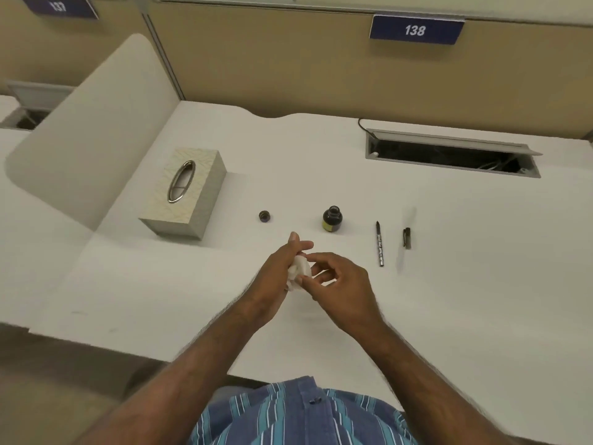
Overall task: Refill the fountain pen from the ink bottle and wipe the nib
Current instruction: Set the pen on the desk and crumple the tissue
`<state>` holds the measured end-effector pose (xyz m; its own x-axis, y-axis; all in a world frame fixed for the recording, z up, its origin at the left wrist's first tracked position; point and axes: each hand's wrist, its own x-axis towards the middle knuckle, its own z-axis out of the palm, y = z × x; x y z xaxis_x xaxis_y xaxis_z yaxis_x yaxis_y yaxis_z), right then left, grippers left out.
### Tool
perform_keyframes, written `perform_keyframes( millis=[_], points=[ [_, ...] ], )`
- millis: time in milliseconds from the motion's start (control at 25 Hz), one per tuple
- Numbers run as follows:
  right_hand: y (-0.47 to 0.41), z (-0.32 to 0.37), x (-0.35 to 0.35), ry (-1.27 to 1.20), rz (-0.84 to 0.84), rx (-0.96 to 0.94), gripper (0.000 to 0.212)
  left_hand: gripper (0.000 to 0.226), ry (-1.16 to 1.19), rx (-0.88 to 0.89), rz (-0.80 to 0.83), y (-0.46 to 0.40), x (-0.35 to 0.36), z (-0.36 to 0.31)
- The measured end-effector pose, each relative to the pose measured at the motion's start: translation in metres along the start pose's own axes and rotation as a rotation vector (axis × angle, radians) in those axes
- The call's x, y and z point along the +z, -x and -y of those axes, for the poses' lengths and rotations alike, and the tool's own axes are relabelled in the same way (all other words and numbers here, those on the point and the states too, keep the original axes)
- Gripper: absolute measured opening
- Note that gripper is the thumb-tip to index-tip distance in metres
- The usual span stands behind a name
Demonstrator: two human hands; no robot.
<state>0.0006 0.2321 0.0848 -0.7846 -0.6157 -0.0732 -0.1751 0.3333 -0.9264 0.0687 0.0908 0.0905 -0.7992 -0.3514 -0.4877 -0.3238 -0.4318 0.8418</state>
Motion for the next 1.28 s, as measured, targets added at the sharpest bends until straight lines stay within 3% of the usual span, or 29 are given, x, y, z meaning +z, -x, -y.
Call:
perform_keyframes(
  millis=[120, 240, 400, 600, 760, 1040, 1280],
  points=[
    [0.001, 0.001, 0.01, -0.071, 0.042, 0.0, 0.018, 0.061, 0.053, 0.074, -0.063, 0.022, -0.017, 0.009],
    [0.0, 0.012, 0.022, -0.12, 0.083, 0.007, 0.026, 0.047, 0.114, 0.141, -0.116, 0.049, -0.046, 0.021],
    [0.001, 0.028, 0.05, -0.16, 0.167, -0.014, 0.021, 0.03, 0.054, 0.227, -0.21, 0.083, -0.082, 0.034],
    [0.008, 0.052, 0.109, -0.106, 0.365, -0.045, 0.021, 0.009, -0.008, 0.272, -0.521, 0.114, -0.129, 0.049],
    [0.012, 0.08, 0.167, -0.067, 0.571, -0.061, 0.014, 0.018, 0.024, 0.247, -0.748, 0.143, -0.183, 0.059],
    [0.026, 0.104, 0.283, 0.146, 0.702, -0.172, 0.011, 0.04, -0.028, 0.224, -0.869, 0.2, -0.272, 0.086],
    [0.052, 0.087, 0.381, 0.437, 0.881, -0.338, 0.027, 0.052, -0.174, 0.075, -0.942, 0.248, -0.34, 0.136]
  ],
)
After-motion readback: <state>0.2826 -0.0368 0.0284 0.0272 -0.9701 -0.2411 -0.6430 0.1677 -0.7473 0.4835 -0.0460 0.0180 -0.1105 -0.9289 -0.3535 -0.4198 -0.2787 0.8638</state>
